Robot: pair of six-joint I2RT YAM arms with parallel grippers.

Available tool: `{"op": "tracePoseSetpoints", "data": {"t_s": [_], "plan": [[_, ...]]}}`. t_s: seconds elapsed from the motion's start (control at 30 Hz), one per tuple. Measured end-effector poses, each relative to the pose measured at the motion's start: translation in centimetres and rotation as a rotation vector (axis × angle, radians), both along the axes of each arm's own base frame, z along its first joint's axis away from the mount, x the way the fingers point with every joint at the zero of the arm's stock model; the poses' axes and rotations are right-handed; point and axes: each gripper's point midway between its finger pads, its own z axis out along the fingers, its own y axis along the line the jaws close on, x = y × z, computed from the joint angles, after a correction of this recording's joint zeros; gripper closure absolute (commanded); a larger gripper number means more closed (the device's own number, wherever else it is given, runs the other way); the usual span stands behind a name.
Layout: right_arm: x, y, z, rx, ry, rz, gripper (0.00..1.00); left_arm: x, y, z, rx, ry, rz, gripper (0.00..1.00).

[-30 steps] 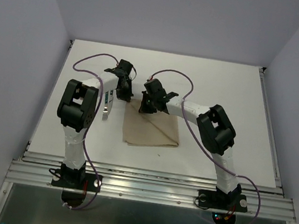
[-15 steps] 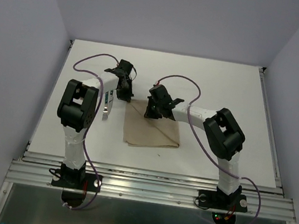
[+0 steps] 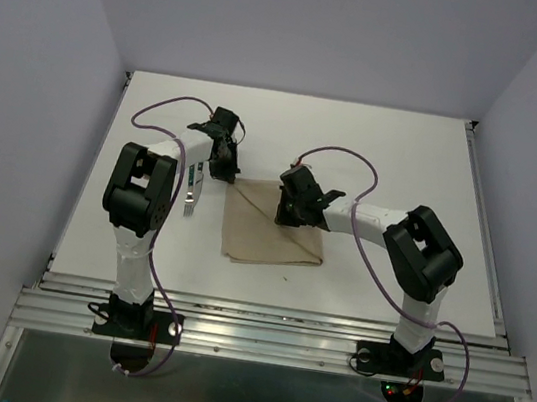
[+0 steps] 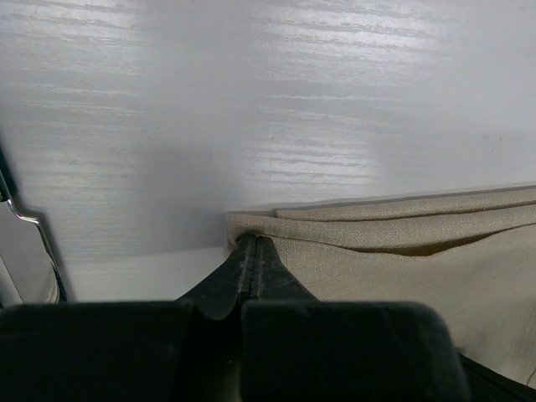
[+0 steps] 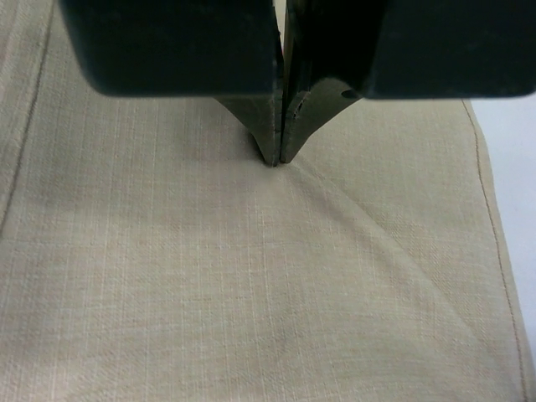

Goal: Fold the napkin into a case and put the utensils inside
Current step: Smooth out the upper triangle-folded napkin at the center of the board.

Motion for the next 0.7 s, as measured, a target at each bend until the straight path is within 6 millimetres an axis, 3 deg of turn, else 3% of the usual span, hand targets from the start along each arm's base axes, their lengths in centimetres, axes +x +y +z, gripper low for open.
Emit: {"op": "tracePoseSetpoints", "data": {"t_s": [0.7], "plan": [[-3.6,-5.8,0.4,-0.087,-0.014,-0.049,0.99,0.0,0.0,0.0,-0.002,0.0,-0.002,1.0]]}}
